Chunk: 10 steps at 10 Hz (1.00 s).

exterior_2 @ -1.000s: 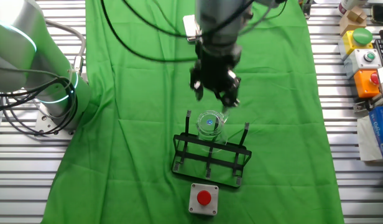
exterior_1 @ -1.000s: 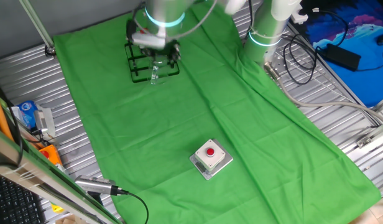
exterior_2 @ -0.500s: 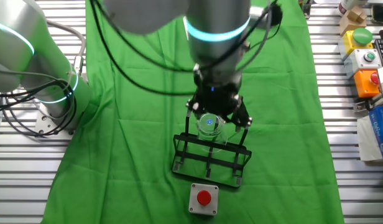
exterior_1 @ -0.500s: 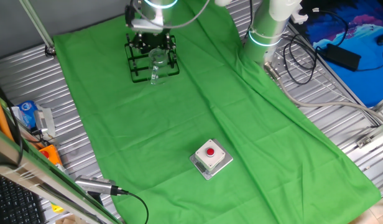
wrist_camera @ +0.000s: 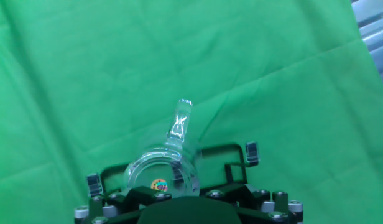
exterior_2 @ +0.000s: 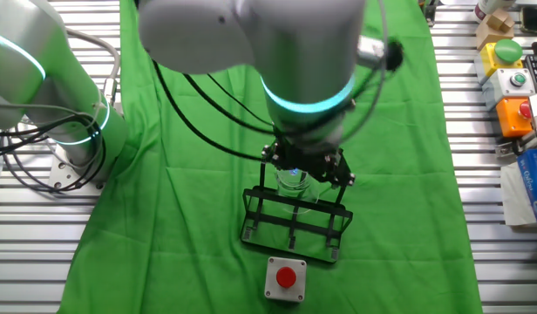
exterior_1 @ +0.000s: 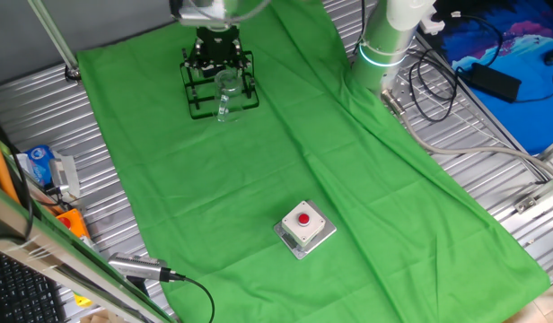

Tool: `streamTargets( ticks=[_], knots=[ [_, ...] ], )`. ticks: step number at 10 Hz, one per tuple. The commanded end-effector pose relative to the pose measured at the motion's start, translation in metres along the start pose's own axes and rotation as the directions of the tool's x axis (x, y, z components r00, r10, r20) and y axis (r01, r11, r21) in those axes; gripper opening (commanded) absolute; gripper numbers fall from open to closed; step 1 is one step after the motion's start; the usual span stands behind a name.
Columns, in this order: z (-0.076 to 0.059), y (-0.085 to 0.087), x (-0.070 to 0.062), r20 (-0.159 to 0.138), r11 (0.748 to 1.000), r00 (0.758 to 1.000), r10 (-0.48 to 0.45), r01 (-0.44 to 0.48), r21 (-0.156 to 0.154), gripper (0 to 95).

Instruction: Take the cup off the cup rack

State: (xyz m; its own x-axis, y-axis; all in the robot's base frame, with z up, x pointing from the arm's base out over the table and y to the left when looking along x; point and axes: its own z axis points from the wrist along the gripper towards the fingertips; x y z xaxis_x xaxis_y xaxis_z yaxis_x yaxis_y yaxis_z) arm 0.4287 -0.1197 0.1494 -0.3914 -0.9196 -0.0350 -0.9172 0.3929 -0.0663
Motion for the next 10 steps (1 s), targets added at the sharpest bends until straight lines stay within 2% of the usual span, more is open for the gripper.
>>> streamTargets(
  ticks=[1,3,5,6,10],
  knots=[
    [0.006,0.007,-0.002,0.025,0.999,1.000,0.013,-0.012,-0.038,95.0],
    [0.013,0.014,-0.003,0.019,0.999,1.000,0.025,-0.024,-0.049,95.0],
    [0.016,0.019,-0.002,0.013,0.999,1.000,0.021,-0.020,-0.046,95.0],
    [0.018,0.022,0.000,0.000,0.999,1.000,0.019,-0.019,-0.040,95.0],
    [0.025,0.025,0.002,-0.001,0.999,1.000,0.030,-0.031,-0.031,95.0]
  ],
)
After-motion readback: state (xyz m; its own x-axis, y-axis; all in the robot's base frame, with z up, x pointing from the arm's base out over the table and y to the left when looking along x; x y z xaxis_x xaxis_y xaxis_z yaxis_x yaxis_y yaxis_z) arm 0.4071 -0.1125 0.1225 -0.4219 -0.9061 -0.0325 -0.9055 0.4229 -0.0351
